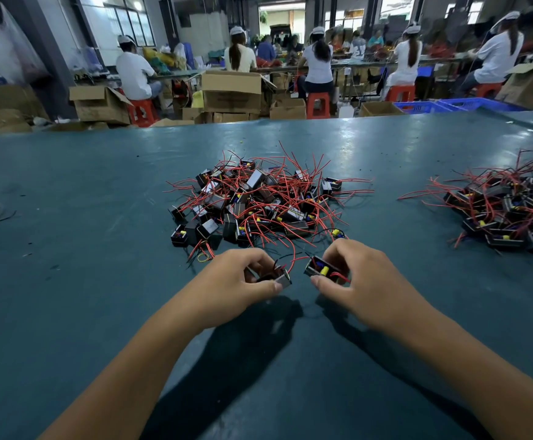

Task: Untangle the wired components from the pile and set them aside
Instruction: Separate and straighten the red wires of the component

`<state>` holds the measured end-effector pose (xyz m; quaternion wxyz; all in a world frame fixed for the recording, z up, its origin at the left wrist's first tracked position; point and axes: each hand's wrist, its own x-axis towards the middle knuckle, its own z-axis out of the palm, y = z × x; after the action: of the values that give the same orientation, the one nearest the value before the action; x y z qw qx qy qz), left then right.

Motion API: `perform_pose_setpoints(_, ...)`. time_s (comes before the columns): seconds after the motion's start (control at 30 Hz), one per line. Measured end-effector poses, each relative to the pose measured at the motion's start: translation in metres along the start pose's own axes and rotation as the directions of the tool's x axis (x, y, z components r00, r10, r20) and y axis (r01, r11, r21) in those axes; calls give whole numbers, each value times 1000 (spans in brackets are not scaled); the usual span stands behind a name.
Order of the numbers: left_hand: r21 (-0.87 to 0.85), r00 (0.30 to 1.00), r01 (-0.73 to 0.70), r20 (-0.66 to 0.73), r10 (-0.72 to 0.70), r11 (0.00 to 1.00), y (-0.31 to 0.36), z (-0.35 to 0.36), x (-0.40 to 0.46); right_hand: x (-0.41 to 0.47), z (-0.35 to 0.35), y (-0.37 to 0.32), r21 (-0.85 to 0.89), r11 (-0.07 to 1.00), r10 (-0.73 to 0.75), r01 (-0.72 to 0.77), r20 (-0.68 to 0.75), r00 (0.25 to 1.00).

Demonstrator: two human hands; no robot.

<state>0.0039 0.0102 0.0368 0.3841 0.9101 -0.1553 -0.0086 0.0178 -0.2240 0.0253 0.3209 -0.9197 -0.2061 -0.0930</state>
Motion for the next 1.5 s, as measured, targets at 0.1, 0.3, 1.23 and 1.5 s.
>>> perform_pose_setpoints(0.1, -218, 988, 112, 128, -86, 970, 3, 7, -1, -4, 9, -7, -1, 999, 32, -32, -12, 999)
perform_pose_setpoints(0.3, -385, 947, 277, 266, -181, 881, 5, 16, -2, -8, 15, -10, -25, 997, 75, -74, 47, 996)
perform_pose_setpoints(1.23, -636, 971, 238, 143, -191, 734, 3, 42, 4, -15, 13, -26, -213, 975, 79, -56, 99, 992)
perform_pose_setpoints(1.5, -653, 991, 100, -3, -134, 751, 15, 46, 6, -15, 8, -28, -188, 982, 38, -23, 80, 996)
